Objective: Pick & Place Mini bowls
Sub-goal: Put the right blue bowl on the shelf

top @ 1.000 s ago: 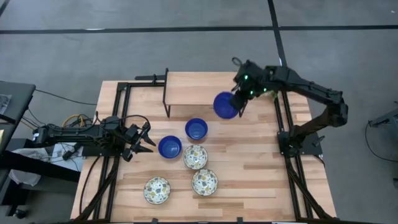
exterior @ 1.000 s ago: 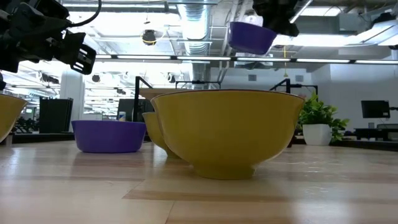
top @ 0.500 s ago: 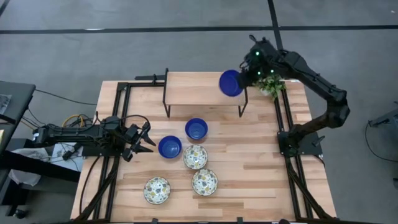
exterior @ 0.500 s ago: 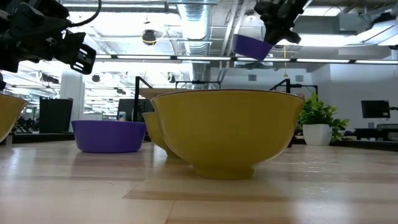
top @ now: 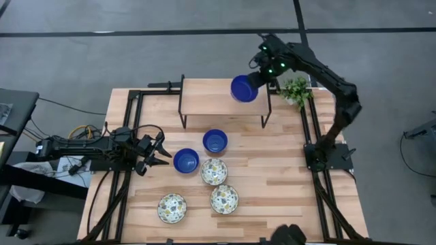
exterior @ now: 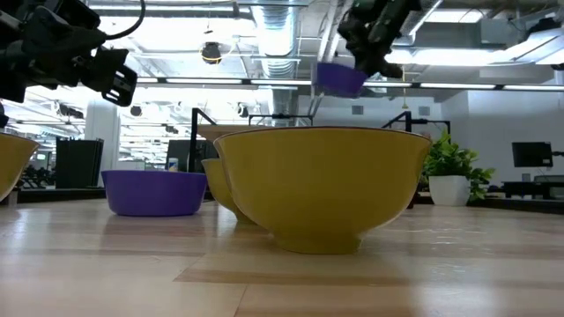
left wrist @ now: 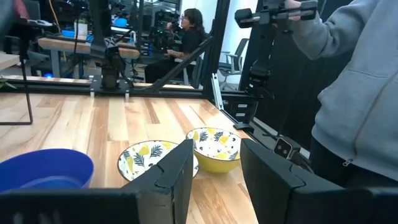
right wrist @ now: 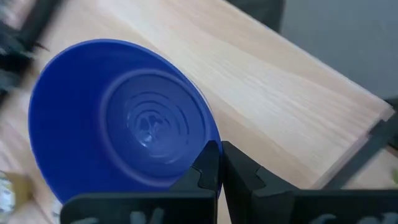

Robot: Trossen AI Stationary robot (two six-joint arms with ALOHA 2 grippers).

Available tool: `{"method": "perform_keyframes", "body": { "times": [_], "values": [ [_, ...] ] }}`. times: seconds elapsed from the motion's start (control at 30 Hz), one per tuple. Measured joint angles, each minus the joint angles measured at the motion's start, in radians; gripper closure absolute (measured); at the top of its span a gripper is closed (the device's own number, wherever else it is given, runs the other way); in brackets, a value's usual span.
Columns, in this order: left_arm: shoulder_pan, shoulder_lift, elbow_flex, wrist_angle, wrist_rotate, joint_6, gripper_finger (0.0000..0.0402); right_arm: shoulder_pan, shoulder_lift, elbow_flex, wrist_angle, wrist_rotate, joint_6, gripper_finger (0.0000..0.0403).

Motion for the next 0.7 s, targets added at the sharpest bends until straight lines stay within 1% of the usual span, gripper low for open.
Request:
{"method": "perform_keyframes", "body": {
  "times": [0.13,0.27,0.43,0.7],
  "values": [
    [0.0,0.0,0.0,0.0,0.0,0.001,0.027,-0.018,0.105,0.124,-0.11,0.047,-0.032,0.0403],
    [0.0,0.0,0.0,0.0,0.0,0.001,0.027,-0.029,0.174,0.189,-0.152,0.069,-0.057,0.0403],
    [0.0,0.0,0.0,0.001,0.0,0.003,0.027,-0.048,0.205,0.202,-0.175,0.069,-0.073,0.0403],
    [0.0,0.0,0.0,0.002,0.0,0.003,0.027,-0.073,0.199,0.202,-0.196,0.071,-0.082,0.0403]
  ]
}}
